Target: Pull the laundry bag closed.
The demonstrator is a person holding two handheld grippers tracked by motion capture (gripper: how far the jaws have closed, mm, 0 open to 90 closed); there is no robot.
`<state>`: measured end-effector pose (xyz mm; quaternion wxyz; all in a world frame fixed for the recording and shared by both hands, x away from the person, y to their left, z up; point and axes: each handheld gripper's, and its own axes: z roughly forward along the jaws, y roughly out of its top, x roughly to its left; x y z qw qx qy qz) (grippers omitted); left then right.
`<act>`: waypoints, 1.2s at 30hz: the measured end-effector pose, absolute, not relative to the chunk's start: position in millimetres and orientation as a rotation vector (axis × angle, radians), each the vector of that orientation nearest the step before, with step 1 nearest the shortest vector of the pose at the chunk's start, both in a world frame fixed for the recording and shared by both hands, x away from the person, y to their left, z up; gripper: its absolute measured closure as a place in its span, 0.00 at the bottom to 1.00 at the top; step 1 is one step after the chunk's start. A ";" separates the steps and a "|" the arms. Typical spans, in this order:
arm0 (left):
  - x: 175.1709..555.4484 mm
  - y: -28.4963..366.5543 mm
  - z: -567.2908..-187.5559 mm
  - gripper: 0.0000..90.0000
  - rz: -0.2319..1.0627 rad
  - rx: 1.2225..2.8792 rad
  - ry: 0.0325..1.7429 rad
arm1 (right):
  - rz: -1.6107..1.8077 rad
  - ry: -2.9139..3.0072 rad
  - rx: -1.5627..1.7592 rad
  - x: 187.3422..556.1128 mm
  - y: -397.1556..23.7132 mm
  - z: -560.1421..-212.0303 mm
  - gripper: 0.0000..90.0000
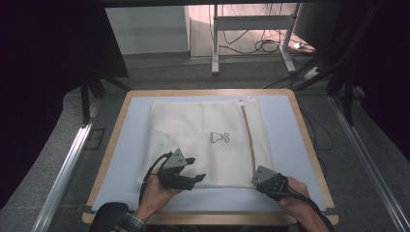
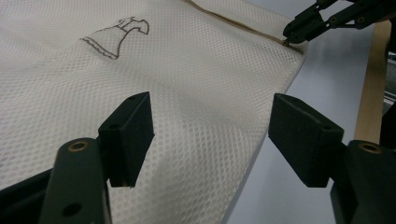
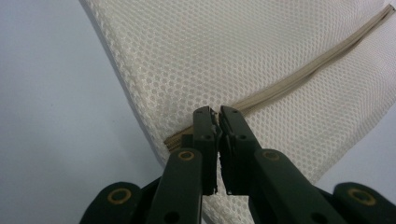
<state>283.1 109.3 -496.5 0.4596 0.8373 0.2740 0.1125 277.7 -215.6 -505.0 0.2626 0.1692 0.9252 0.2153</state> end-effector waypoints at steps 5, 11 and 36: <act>286.8 99.6 -497.0 0.37 0.257 2.063 0.661 | 0.583 2.498 0.460 277.2 -215.6 -505.1 0.94; 290.4 84.0 -498.4 0.42 0.224 2.072 0.625 | 0.581 2.492 0.482 277.0 -216.2 -505.2 0.93; 297.7 30.6 -509.5 0.72 0.139 2.103 0.515 | 0.575 2.491 0.511 280.3 -219.9 -504.6 0.94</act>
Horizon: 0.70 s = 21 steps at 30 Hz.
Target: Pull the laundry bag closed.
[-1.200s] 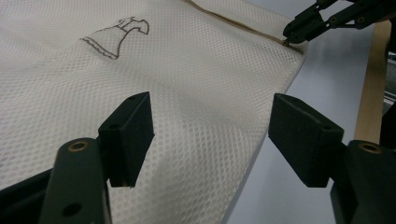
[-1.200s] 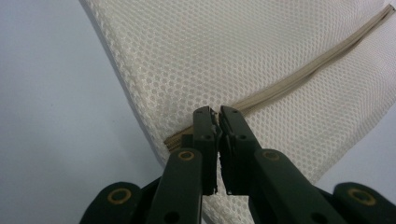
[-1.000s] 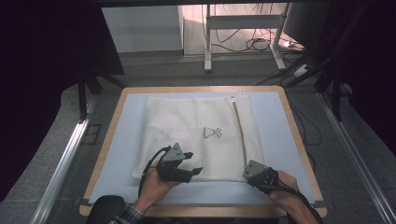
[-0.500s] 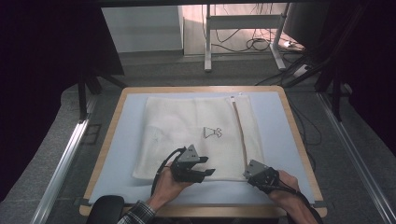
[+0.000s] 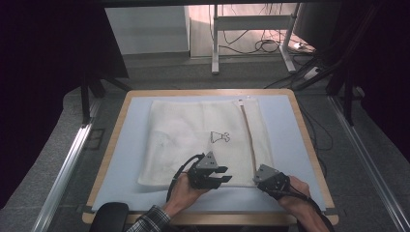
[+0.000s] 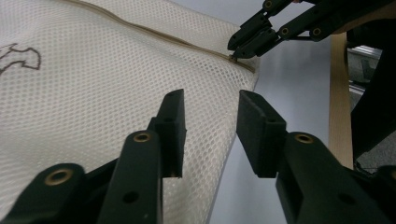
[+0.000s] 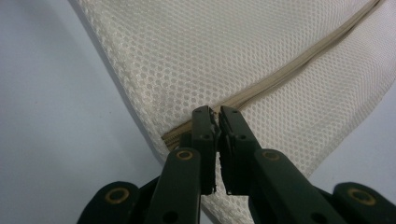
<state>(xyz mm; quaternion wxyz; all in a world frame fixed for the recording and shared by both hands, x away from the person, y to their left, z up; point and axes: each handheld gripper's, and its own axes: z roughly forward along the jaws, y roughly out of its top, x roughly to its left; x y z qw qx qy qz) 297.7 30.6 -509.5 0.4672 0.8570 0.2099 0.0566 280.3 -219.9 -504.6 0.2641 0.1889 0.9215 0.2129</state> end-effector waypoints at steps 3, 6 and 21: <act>299.3 26.8 -510.3 0.78 0.128 2.107 0.507 | 0.583 2.485 0.520 280.6 -220.3 -504.6 0.93; 300.8 23.5 -511.5 0.83 0.112 2.104 0.503 | 0.590 2.482 0.529 281.1 -220.6 -504.9 0.93; 306.8 3.0 -519.5 0.99 0.074 2.144 0.467 | 0.616 2.493 0.547 283.6 -223.9 -504.5 0.93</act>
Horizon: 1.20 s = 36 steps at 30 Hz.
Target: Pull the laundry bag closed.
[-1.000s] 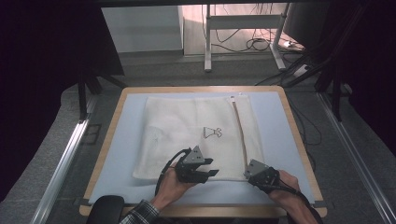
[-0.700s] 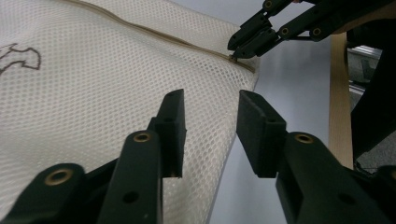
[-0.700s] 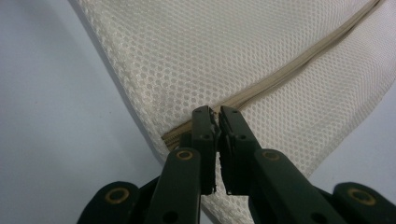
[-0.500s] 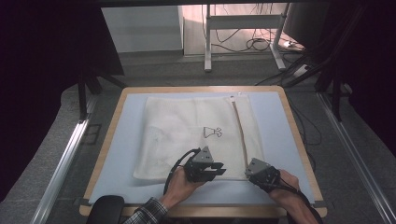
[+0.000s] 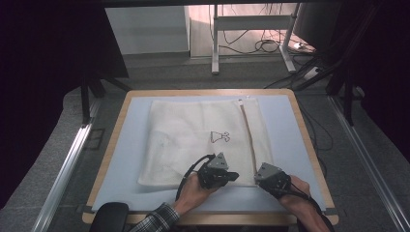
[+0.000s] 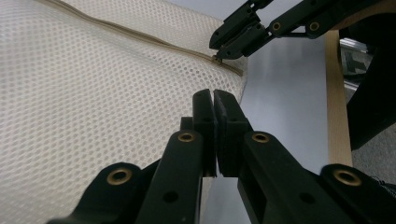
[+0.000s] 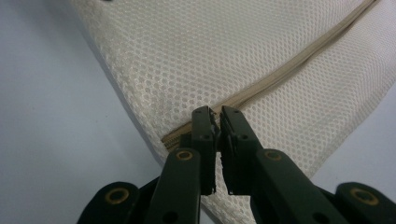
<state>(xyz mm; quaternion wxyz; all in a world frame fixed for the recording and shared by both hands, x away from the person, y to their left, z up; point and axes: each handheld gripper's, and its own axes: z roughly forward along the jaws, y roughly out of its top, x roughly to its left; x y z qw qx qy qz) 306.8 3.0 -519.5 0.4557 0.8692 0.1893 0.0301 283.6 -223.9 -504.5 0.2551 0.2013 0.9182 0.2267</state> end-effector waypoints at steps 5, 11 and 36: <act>307.9 -7.2 -523.0 0.99 0.059 2.152 0.456 | 0.619 2.494 0.547 283.7 -223.9 -504.7 0.93; 309.1 -19.9 -527.6 0.98 0.048 2.169 0.434 | 0.616 2.493 0.544 283.4 -223.6 -504.8 0.93; 312.2 -45.1 -537.5 0.99 0.074 2.233 0.417 | 0.607 2.505 0.514 283.3 -222.8 -506.4 0.94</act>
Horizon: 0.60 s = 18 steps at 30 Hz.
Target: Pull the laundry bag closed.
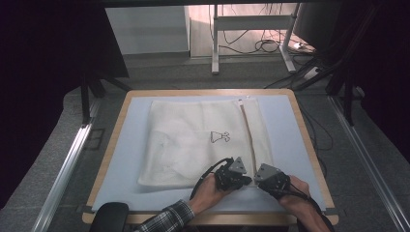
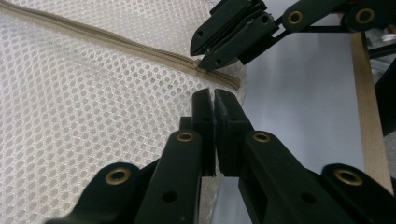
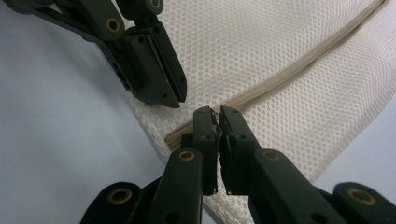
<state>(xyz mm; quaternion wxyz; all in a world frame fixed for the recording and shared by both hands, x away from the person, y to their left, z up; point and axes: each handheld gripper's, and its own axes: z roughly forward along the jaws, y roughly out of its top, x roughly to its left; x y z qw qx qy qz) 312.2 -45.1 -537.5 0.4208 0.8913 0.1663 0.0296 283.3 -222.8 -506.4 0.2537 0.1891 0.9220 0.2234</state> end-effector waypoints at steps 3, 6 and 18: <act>310.6 -45.8 -537.5 1.00 0.089 2.235 0.412 | 0.599 2.515 0.498 284.3 -223.5 -507.2 0.94; 311.7 -45.3 -537.9 1.00 0.077 2.232 0.416 | 0.601 2.520 0.492 285.3 -224.0 -507.6 0.94; 310.6 -44.8 -537.2 1.00 0.109 2.255 0.390 | 0.589 2.513 0.491 290.6 -223.1 -508.0 0.95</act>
